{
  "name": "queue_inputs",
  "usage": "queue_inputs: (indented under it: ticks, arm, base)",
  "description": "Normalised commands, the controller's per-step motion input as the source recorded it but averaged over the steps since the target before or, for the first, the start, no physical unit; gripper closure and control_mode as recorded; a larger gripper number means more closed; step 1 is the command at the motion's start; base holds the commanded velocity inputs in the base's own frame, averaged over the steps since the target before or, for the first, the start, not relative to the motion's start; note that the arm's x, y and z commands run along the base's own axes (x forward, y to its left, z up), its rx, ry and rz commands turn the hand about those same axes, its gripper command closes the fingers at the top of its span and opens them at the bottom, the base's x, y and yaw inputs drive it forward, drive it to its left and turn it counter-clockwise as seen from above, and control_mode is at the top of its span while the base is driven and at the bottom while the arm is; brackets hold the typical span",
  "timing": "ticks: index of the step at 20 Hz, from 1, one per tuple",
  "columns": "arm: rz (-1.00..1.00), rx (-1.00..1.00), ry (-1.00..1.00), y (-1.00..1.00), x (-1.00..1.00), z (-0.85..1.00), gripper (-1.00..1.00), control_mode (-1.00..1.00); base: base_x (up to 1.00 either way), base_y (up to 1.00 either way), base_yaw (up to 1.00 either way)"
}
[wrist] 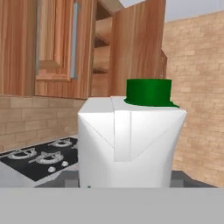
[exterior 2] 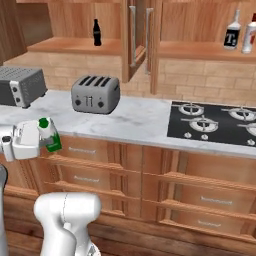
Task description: Sort all alcoholic drinks to one cabinet, and non-alcoholic drinks to the other.
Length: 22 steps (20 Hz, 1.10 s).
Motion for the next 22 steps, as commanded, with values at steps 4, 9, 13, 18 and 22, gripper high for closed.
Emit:
queue_inputs:
  ticks: [4, 9, 13, 18, 22]
  arm:
    - [0.00, 0.00, 0.00, 0.00, 0.00, 0.00, 1.00, 1.00]
    - [0.00, 0.00, 0.00, 0.00, 0.00, 0.00, 1.00, 1.00]
    - [0.00, 0.00, 0.00, 0.00, 0.00, 0.00, 1.00, 1.00]
    - [0.00, 0.00, 0.00, 0.00, 0.00, 0.00, 1.00, 1.00]
    - [0.00, 0.00, 0.00, 0.00, 0.00, 0.00, 1.00, 1.00]
  base:
    - [0.40, 0.69, -0.02]
    - [0.80, 0.35, -0.02]
    - [0.80, 0.13, 0.00]
    - [0.79, 0.12, 0.00]
    - [0.82, 0.30, 0.00]
